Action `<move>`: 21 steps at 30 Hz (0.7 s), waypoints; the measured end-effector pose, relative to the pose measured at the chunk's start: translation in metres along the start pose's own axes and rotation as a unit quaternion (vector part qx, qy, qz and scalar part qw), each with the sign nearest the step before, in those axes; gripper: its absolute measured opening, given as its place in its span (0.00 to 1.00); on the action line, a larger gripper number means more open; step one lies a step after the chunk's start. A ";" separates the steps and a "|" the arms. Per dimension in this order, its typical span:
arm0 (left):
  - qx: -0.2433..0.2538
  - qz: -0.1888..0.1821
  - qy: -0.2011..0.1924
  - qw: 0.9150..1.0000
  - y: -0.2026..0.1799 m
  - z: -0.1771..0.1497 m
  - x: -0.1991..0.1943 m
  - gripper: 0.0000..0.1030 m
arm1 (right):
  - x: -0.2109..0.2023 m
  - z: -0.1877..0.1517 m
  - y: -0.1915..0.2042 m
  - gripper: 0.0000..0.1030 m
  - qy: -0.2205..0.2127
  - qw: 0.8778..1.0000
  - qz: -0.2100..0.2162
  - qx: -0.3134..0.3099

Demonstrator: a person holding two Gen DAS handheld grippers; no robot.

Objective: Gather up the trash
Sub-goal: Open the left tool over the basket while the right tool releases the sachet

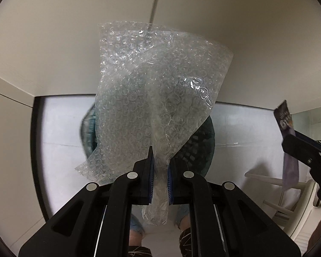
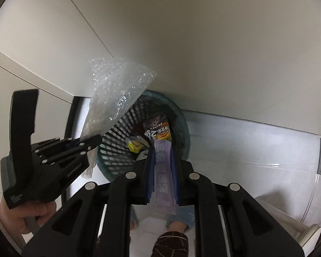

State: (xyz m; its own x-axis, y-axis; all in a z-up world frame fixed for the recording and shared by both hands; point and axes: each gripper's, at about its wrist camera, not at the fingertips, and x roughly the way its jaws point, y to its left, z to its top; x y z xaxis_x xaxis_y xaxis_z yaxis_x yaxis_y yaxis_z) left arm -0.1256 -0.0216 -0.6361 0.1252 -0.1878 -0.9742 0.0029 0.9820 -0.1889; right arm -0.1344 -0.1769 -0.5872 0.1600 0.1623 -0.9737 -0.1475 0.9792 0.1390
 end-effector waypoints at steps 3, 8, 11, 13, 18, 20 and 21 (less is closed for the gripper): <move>0.000 -0.001 0.011 1.000 -0.002 0.002 0.017 0.09 | 0.008 0.002 -0.004 0.13 0.003 1.000 -0.002 0.000; -0.002 0.006 0.028 1.000 -0.012 -0.002 0.044 0.10 | 0.009 0.000 -0.007 0.13 0.004 1.000 0.003 0.009; -0.007 0.014 0.022 1.000 -0.021 -0.004 0.047 0.17 | 0.010 -0.003 -0.008 0.13 0.008 1.000 0.011 0.010; -0.014 0.015 0.016 1.000 -0.024 -0.006 0.043 0.24 | 0.010 -0.003 -0.008 0.13 0.009 1.000 0.014 0.003; -0.021 0.013 0.000 1.000 -0.019 -0.007 0.032 0.45 | 0.022 0.007 -0.013 0.13 0.011 1.000 0.020 -0.012; -0.026 0.016 -0.007 1.000 -0.015 -0.007 0.030 0.51 | 0.019 0.010 -0.012 0.13 0.010 1.000 0.020 -0.016; -0.030 0.018 -0.010 0.999 -0.012 -0.007 0.029 0.58 | 0.017 0.012 -0.013 0.13 0.011 1.000 0.022 -0.017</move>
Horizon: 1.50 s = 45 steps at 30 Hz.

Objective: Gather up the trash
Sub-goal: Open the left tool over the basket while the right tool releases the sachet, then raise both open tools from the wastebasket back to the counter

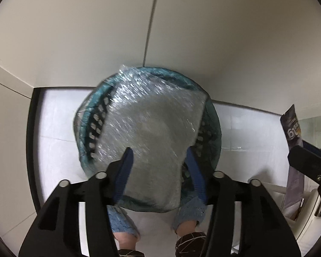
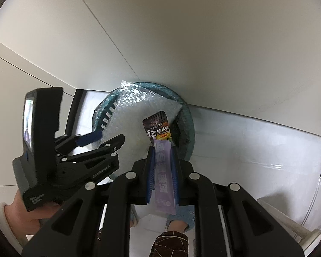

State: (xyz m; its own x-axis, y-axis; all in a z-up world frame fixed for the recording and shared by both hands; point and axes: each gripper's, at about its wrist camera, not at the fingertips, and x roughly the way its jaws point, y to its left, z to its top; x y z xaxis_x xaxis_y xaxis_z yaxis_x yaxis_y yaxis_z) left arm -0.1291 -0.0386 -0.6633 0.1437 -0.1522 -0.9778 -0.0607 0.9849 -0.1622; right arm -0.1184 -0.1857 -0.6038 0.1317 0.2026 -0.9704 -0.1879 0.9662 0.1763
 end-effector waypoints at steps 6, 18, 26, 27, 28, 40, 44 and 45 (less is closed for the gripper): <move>-0.033 0.016 -0.016 0.999 0.023 0.001 -0.006 0.81 | 0.008 0.007 0.012 0.14 -0.002 1.000 0.004 -0.016; -0.056 0.021 -0.032 0.998 0.069 -0.003 -0.030 0.94 | 0.031 0.022 0.037 0.14 -0.007 1.000 0.009 -0.025; -0.067 0.021 -0.031 0.997 0.092 -0.011 -0.034 0.94 | 0.049 0.025 0.055 0.17 -0.015 0.999 0.011 -0.033; -0.068 0.021 -0.031 0.997 0.093 -0.011 -0.034 0.94 | 0.053 0.025 0.057 0.17 -0.010 0.999 0.006 -0.036; -0.069 0.021 -0.031 0.997 0.093 -0.011 -0.034 0.94 | 0.057 0.024 0.057 0.18 -0.005 0.999 0.004 -0.037; -0.072 0.029 -0.020 0.997 0.099 -0.012 -0.027 0.94 | 0.072 0.015 0.051 0.62 -0.005 1.000 -0.019 -0.017; -0.068 0.030 -0.015 0.997 0.096 -0.013 -0.025 0.94 | 0.070 0.012 0.047 0.76 -0.012 0.999 -0.029 -0.008; -0.067 0.031 -0.013 0.997 0.095 -0.014 -0.023 0.94 | 0.069 0.011 0.047 0.78 -0.016 0.999 -0.031 -0.005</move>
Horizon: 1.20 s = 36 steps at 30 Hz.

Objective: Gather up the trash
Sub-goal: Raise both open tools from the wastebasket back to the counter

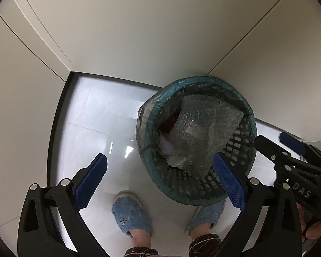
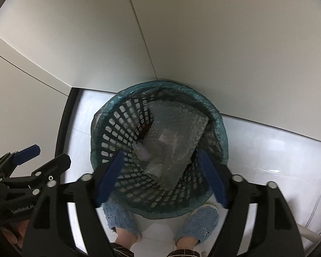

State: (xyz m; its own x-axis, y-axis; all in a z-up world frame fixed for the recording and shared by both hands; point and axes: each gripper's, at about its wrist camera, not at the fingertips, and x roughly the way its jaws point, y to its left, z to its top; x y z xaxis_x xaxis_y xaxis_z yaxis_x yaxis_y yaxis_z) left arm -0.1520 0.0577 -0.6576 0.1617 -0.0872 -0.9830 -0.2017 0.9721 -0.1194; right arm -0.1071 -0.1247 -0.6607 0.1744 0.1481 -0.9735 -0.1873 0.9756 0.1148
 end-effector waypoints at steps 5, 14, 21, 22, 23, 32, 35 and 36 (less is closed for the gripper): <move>0.007 0.006 0.012 1.000 0.001 -0.004 0.006 0.94 | -0.006 -0.003 -0.003 0.84 -0.010 1.000 -0.011 0.008; 0.012 0.017 0.019 1.000 -0.002 -0.009 -0.024 0.94 | -0.045 -0.008 -0.005 0.90 -0.013 1.000 -0.024 0.005; 0.011 0.018 0.012 1.000 -0.008 -0.009 -0.074 0.94 | -0.099 -0.009 0.001 0.91 -0.016 0.999 -0.034 0.007; 0.010 0.015 0.010 1.000 -0.009 -0.009 -0.084 0.94 | -0.107 -0.009 0.002 0.92 -0.018 0.999 -0.035 0.008; 0.009 0.011 0.009 1.000 -0.010 -0.008 -0.094 0.94 | -0.116 -0.008 0.004 0.93 -0.019 0.999 -0.036 0.009; 0.030 0.000 -0.012 0.999 -0.019 0.004 -0.190 0.94 | -0.213 0.003 0.015 0.93 -0.041 0.998 -0.038 0.007; 0.037 -0.003 -0.020 0.999 -0.019 0.014 -0.224 0.94 | -0.248 0.007 0.020 0.93 -0.052 0.997 -0.049 0.009; 0.038 -0.005 -0.021 0.999 -0.019 0.017 -0.235 0.94 | -0.261 0.009 0.020 0.93 -0.056 0.997 -0.052 0.012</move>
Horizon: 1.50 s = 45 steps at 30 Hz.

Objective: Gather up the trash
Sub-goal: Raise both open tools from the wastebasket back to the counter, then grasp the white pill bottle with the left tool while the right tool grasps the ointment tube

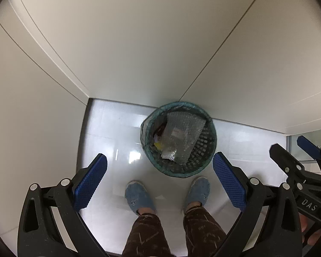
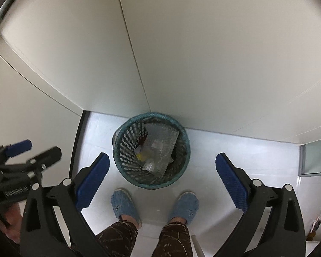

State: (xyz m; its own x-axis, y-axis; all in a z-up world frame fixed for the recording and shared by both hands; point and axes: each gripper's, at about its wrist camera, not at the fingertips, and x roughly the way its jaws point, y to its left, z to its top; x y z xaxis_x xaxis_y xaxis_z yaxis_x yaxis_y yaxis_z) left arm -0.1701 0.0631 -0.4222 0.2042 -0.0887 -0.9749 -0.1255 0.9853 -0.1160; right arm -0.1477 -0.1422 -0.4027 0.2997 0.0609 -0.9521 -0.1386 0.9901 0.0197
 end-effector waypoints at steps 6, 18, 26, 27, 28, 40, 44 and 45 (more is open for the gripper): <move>0.023 0.003 -0.030 0.999 -0.001 0.023 -0.079 0.94 | -0.080 0.017 -0.001 0.93 -0.028 0.999 -0.024 0.024; 0.093 -0.020 -0.110 0.989 -0.022 0.054 -0.233 0.94 | -0.235 0.069 0.002 0.93 -0.117 0.991 -0.057 0.022; 0.108 -0.019 -0.137 0.985 -0.042 0.110 -0.292 0.94 | -0.299 0.127 -0.023 0.93 -0.160 0.982 -0.069 0.068; 0.109 -0.017 -0.144 0.983 -0.046 0.119 -0.298 0.94 | -0.303 0.135 -0.027 0.93 -0.168 0.981 -0.071 0.068; 0.109 -0.015 -0.150 0.983 -0.049 0.127 -0.300 0.94 | -0.307 0.144 -0.031 0.93 -0.174 0.980 -0.071 0.068; 0.084 0.004 -0.174 0.981 -0.112 0.243 -0.319 0.94 | -0.301 0.261 -0.090 0.93 -0.198 0.978 -0.052 0.036; 0.068 0.011 -0.172 0.983 -0.132 0.281 -0.312 0.94 | -0.279 0.305 -0.113 0.93 -0.184 0.982 -0.041 0.019; 0.064 0.015 -0.172 0.983 -0.135 0.288 -0.311 0.94 | -0.272 0.316 -0.118 0.93 -0.177 0.983 -0.040 0.013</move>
State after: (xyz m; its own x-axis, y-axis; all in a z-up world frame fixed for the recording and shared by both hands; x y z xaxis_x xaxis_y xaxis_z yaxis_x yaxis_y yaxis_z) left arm 0.0629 -0.0002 -0.0489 0.5211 -0.0268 -0.8531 -0.0183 0.9989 -0.0425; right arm 0.0859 -0.2355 -0.0497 0.6186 0.0185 -0.7855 -0.0793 0.9961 -0.0390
